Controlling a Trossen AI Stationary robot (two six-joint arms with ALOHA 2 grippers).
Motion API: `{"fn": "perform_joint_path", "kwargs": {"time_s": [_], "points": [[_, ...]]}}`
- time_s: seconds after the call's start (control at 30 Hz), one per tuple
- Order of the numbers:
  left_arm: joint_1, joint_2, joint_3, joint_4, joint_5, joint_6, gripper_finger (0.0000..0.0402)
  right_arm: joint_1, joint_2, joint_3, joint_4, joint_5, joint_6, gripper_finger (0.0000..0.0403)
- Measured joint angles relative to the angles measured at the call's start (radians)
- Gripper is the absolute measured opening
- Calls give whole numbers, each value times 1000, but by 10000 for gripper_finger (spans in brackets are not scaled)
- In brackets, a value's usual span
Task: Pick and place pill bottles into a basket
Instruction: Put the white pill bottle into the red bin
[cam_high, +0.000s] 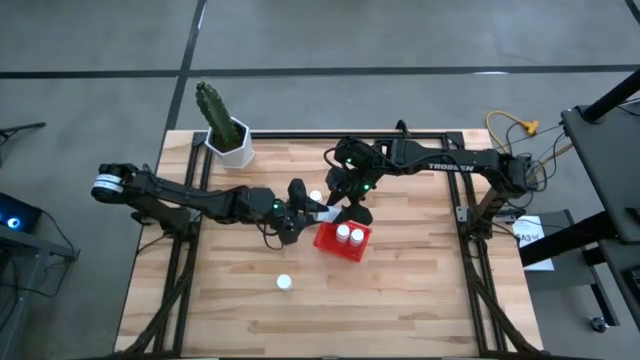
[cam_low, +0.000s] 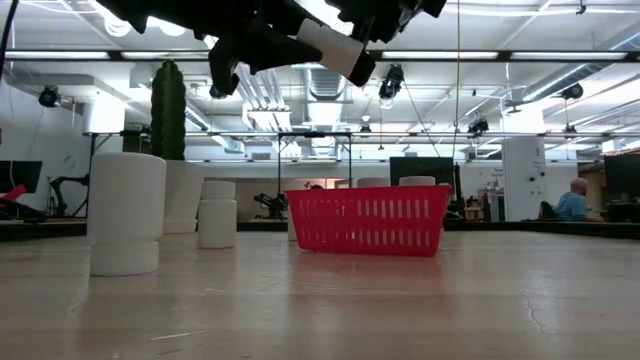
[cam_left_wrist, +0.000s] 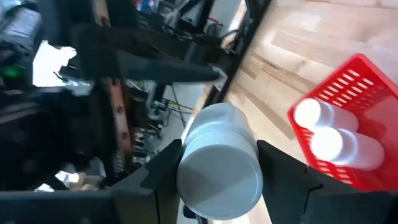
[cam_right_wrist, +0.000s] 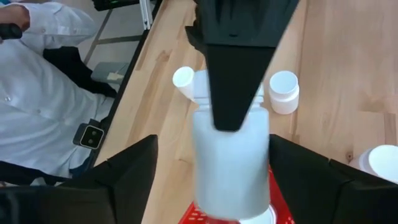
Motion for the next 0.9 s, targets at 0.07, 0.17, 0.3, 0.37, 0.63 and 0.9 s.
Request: {"fn": "perform_joint_path", "kwargs": {"time_s": [0.07, 0.17, 0.3, 0.37, 0.63, 0.9], "points": [[0, -6, 5, -27, -8, -7, 158, -1, -7, 0, -2, 1, 8, 292], [0, -14, 4, -30, -15, -28, 158, -6, -31, 4, -17, 3, 40, 295], [1, -28, -1, -64, -24, -39, 157, -16, -63, 67, -122, -1, 25, 290], [1, -33, 2, -76, -25, -68, 157, -21, -79, 106, -178, -2, -5, 285], [2, -53, 0, -124, -24, -159, 157, -32, -154, 148, -316, 173, -223, 237], [4, -54, 3, -157, -24, -228, 157, -33, -169, 25, -312, 182, -321, 98]]}}
